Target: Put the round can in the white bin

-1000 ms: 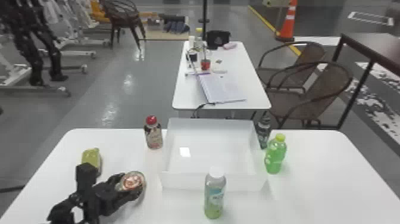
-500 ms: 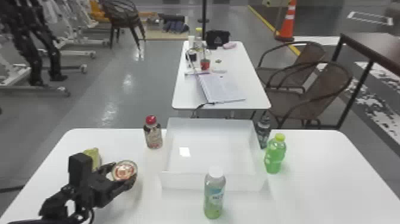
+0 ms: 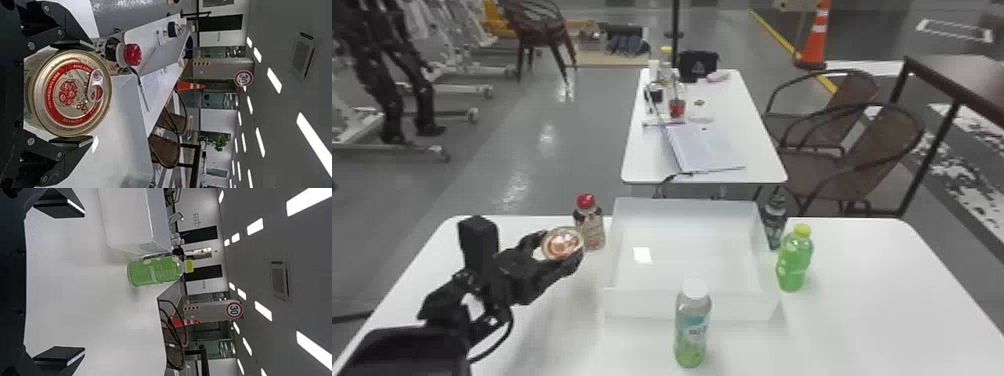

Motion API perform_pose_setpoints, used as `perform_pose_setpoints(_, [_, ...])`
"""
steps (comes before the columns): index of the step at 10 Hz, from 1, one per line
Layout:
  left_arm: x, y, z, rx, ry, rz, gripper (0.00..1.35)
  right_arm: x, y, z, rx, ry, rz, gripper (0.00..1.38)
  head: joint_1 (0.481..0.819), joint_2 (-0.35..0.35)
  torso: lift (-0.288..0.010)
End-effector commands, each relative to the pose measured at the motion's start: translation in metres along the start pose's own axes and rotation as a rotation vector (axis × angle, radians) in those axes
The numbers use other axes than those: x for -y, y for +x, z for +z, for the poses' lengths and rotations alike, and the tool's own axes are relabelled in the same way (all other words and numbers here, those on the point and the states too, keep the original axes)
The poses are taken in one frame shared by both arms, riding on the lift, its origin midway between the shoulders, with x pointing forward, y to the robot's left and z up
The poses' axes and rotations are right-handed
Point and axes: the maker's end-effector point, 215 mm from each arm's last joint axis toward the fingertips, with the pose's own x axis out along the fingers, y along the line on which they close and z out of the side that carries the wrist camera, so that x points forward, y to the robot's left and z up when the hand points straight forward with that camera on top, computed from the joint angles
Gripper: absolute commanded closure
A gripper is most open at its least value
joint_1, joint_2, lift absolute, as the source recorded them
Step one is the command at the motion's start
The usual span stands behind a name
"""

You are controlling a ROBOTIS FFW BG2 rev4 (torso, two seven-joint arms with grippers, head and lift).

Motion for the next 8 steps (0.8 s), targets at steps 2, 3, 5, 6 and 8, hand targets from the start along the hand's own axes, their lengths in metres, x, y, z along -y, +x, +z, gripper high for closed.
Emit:
perform_pose_setpoints(2, [0.013, 0.037, 0.014, 0.042, 0.016, -0.064, 0.79, -0.002, 0.002, 0.000, 0.002, 0.001, 0.004, 0.07, 0.549, 0.000, -0.100])
perform_pose_setpoints(3, [0.023, 0.051, 0.014, 0.054, -0.005, -0.090, 0.79, -0.004, 0.003, 0.000, 0.002, 0.003, 0.006, 0.07, 0.549, 0.000, -0.100])
perform_pose_setpoints(5, [0.050, 0.082, 0.018, 0.068, -0.033, -0.154, 0.79, -0.005, 0.005, 0.000, 0.003, 0.004, 0.007, 0.07, 0.549, 0.000, -0.100])
perform_pose_setpoints(6, [0.061, 0.093, 0.019, 0.063, -0.038, -0.175, 0.79, -0.006, 0.005, 0.000, 0.003, 0.005, 0.009, 0.07, 0.549, 0.000, -0.100])
perform_pose_setpoints(8, [0.081, 0.107, 0.010, 0.037, -0.102, -0.211, 0.79, -0.007, 0.005, -0.002, 0.001, 0.007, 0.010, 0.07, 0.549, 0.000, -0.100])
